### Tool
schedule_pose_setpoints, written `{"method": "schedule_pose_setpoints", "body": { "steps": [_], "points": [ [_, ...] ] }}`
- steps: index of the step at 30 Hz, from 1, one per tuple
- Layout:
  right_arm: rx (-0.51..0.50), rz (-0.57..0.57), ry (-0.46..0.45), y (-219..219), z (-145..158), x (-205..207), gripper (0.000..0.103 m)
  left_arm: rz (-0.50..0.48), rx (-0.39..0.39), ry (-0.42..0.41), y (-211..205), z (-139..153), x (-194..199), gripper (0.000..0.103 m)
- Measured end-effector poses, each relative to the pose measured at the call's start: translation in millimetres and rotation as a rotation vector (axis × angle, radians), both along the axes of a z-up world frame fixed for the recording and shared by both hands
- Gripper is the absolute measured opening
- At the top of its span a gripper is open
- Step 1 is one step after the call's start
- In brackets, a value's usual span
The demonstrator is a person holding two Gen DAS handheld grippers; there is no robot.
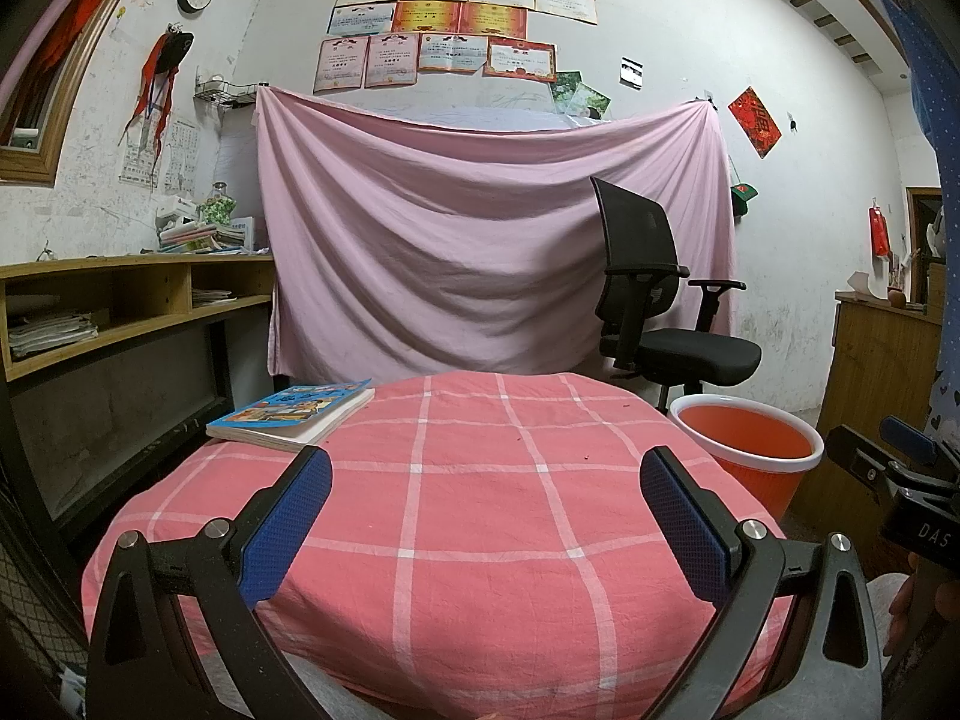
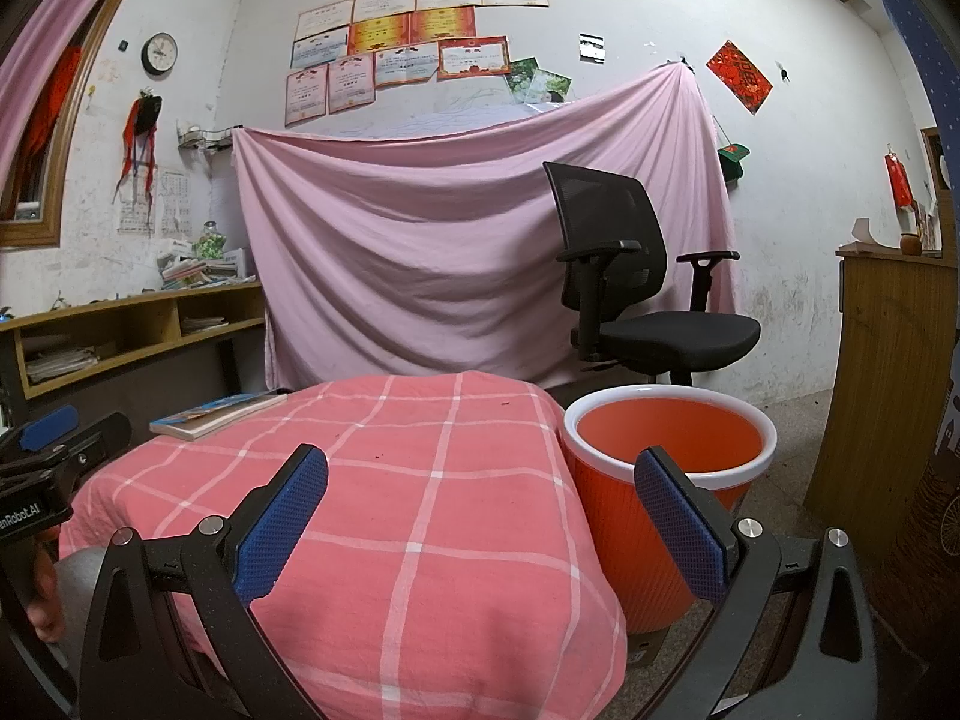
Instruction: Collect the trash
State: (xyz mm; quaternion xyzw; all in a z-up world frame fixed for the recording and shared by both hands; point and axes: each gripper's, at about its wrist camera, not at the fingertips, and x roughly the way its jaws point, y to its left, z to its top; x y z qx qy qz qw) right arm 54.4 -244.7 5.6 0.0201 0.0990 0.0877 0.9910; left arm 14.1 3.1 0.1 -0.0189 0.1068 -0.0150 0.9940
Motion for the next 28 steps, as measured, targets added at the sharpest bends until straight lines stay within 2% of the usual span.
{"method": "schedule_pose_setpoints", "body": {
  "steps": [28],
  "points": [
    [0.006, 0.004, 0.011, 4.3, -4.9, -3.3, 0.103, 0.015, -0.018, 0.023, 9.2, 0.4, 3.6, 0.101]
  ]
}}
